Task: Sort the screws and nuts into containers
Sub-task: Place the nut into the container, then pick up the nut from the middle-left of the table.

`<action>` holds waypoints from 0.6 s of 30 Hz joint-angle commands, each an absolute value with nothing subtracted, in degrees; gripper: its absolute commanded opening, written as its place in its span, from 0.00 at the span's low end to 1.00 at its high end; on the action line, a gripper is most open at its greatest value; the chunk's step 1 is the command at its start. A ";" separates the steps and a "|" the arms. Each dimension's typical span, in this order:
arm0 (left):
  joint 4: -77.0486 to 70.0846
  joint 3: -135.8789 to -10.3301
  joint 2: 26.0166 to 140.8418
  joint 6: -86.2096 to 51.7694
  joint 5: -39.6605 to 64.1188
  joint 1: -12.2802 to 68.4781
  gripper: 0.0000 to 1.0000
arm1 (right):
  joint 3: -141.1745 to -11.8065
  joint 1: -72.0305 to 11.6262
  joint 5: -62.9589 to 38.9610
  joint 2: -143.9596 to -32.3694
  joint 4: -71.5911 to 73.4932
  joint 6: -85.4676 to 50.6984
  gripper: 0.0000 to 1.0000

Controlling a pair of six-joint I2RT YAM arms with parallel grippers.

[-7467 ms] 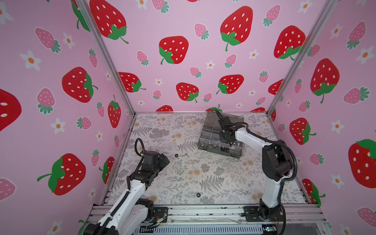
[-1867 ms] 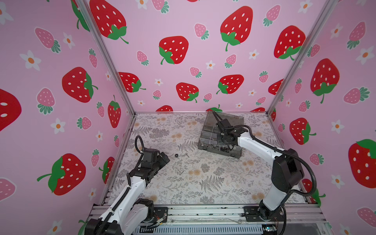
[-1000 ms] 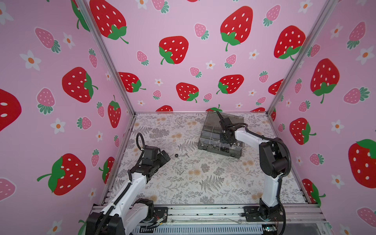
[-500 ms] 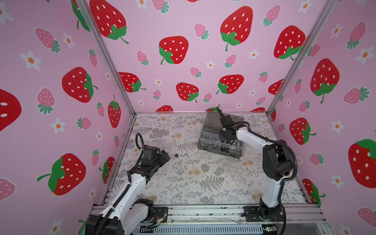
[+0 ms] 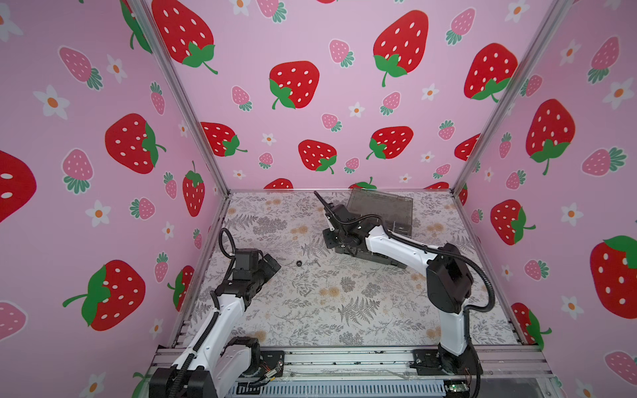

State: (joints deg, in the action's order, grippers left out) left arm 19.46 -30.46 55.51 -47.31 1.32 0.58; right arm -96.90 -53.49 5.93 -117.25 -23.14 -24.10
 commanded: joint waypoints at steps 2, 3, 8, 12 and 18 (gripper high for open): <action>21.25 -28.80 55.04 -49.34 3.93 -3.28 0.99 | -103.34 -56.47 2.70 -123.55 -23.37 -21.62 0.44; 21.40 -28.49 54.82 -49.74 4.04 -4.03 0.99 | -105.11 -57.13 2.58 -125.22 -23.59 -21.26 0.45; 21.40 -27.42 53.30 -50.24 4.90 -6.02 0.99 | -115.14 -59.96 3.53 -133.08 -27.86 -18.74 0.49; 21.39 -27.17 52.65 -49.94 5.91 -6.32 0.99 | -122.13 -60.91 5.51 -138.47 -32.66 -17.75 0.49; 21.37 -26.94 52.65 -49.94 6.40 -6.33 0.99 | -125.11 -61.33 5.50 -141.56 -35.31 -17.16 0.50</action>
